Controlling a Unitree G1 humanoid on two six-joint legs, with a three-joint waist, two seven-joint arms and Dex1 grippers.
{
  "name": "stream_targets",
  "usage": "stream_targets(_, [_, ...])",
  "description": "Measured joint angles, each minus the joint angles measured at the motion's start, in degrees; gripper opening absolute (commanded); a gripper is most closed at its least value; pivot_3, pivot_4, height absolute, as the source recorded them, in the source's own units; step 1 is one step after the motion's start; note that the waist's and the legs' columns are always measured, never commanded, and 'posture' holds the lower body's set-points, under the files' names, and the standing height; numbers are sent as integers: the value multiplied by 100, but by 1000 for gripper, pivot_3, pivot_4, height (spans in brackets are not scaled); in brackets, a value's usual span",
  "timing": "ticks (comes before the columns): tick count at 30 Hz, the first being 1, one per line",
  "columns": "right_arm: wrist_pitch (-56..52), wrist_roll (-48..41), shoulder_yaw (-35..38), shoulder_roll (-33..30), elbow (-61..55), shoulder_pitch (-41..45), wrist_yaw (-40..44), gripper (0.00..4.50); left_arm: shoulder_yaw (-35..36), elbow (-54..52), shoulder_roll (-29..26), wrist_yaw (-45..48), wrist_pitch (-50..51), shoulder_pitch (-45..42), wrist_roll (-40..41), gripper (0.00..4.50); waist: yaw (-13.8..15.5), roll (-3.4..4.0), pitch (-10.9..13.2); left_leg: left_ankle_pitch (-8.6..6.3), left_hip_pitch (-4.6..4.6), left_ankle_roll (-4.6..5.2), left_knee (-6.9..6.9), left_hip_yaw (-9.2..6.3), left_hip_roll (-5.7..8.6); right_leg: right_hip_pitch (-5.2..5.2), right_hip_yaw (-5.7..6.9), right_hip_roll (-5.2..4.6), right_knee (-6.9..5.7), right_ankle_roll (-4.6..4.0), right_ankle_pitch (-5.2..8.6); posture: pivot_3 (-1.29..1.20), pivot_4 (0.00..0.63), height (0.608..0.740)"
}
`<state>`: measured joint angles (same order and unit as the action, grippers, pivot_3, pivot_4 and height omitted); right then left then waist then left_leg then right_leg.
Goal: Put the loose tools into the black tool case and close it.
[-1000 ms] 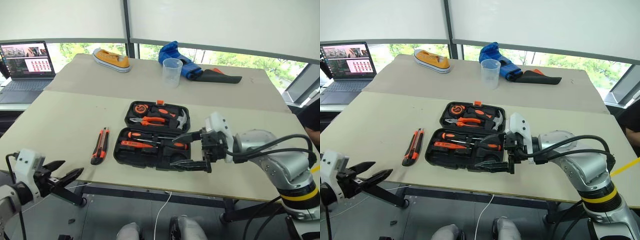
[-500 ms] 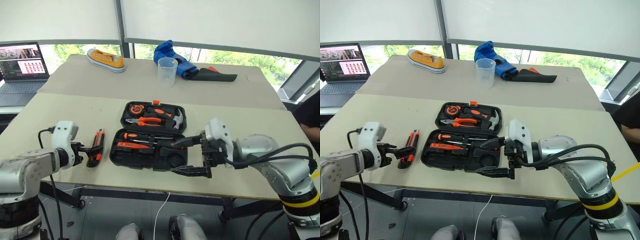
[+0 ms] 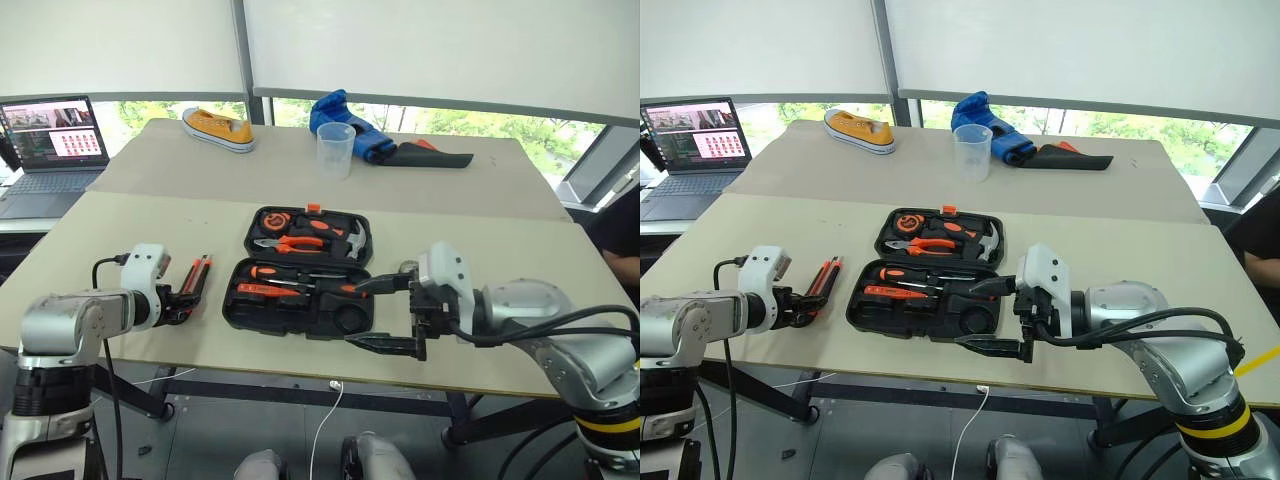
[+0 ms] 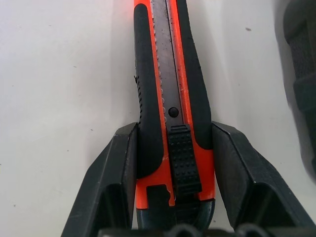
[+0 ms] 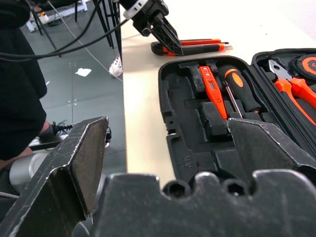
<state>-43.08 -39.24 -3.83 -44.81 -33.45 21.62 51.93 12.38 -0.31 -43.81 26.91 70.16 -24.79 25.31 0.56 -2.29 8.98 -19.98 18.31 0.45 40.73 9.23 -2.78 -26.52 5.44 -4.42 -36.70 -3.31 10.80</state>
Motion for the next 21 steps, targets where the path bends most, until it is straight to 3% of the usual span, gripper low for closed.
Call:
stream_targets(2, [-137, -128, 102, -74, -27, -48, -11, 4500, -62, 335, -292, 671, -979, -42, -102, 1749, -7, -23, 12, 5, 11, -7, 0, -3, -9, -12, 4, 0, 0, -4, 0, 0, 150, 724])
stream_targets(4, [-307, -415, 261, -221, -143, -180, 47, 4500, -293, 430, -869, 2122, -2954, -19, -321, 1748, -1, -42, 18, 14, 54, -14, 3, -3, -12, -57, 16, 2, -8, -65, -17, 0, 150, 724])
stream_targets(6, [-344, -482, 279, -268, -237, -240, 32, 4500, -460, 417, -1201, 3252, -3835, -270, -305, 1748, 9, -29, 13, 33, 62, 20, 3, 5, -3, -66, 34, 7, -15, -70, -15, 0, 150, 724])
stream_targets(8, [-343, -467, 293, -270, -305, -247, -74, 4500, -823, 508, -1311, 4263, -4291, -750, -280, 1748, 28, -12, 6, 33, 77, 24, 1, 34, 7, -67, 65, 8, -5, -66, -13, 0, 150, 724])
stream_targets(14, [-334, -247, 336, -296, -355, -381, -389, 4500, -2231, 669, -1191, 6015, -4824, -1361, -584, 1748, 7, -16, 8, 31, 97, 29, 7, 31, 18, -67, 78, 16, 7, -59, -10, 0, 150, 724])
stream_targets(21, [-335, -201, 475, -312, -669, -731, -732, 4500, -3546, 1386, -903, 6518, -5474, -1992, -823, 1748, -1, -18, 9, 33, 98, 36, 21, -2, 7, -65, 30, 18, -1, -15, 15, 0, 150, 724])
